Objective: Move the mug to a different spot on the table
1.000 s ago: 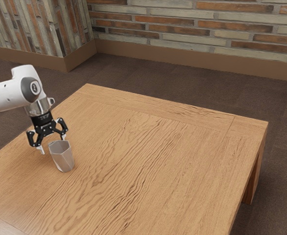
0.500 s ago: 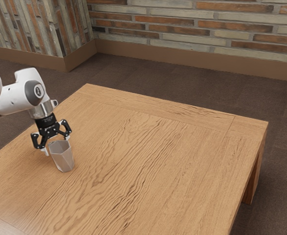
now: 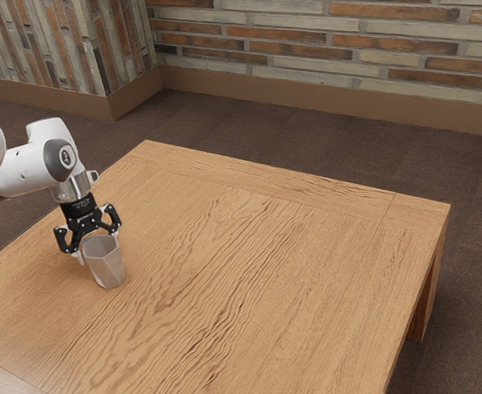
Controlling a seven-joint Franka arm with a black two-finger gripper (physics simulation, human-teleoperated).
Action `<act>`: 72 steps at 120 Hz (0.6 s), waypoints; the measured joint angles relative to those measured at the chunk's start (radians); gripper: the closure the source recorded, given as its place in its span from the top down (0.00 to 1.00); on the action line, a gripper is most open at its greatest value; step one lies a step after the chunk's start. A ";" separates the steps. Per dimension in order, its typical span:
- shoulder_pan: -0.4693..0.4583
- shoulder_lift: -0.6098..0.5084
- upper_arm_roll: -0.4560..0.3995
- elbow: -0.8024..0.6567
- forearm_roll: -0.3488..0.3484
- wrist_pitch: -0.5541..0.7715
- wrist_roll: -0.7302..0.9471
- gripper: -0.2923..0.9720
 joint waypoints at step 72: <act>-0.004 -0.003 -0.007 -0.003 0.009 -0.002 0.009 0.35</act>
